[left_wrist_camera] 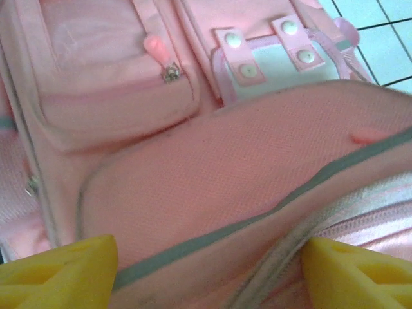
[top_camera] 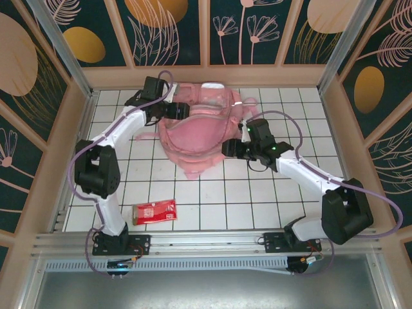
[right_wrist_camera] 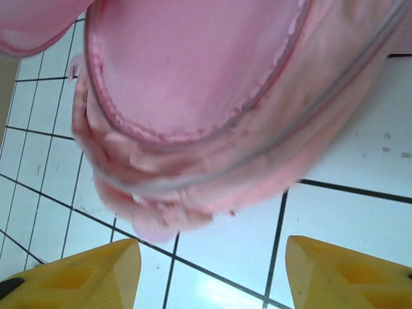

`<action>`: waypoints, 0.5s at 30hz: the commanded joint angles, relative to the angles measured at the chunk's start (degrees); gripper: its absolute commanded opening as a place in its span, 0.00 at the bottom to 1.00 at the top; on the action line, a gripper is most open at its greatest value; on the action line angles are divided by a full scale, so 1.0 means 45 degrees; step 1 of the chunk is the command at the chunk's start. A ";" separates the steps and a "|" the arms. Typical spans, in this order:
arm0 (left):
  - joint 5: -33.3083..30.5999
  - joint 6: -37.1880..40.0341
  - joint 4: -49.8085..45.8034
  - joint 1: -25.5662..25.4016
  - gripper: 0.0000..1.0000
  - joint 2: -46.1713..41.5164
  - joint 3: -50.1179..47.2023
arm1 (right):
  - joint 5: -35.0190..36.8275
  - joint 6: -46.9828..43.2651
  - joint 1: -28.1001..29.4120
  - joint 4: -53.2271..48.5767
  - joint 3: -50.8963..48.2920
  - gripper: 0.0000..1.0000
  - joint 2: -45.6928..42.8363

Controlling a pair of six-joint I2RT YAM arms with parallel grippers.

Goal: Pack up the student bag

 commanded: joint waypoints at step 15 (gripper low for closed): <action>-0.2724 -0.0845 0.2639 0.0450 0.99 -0.4457 -0.2475 | 0.0145 -0.0381 0.0667 0.1308 0.5694 0.60 0.4632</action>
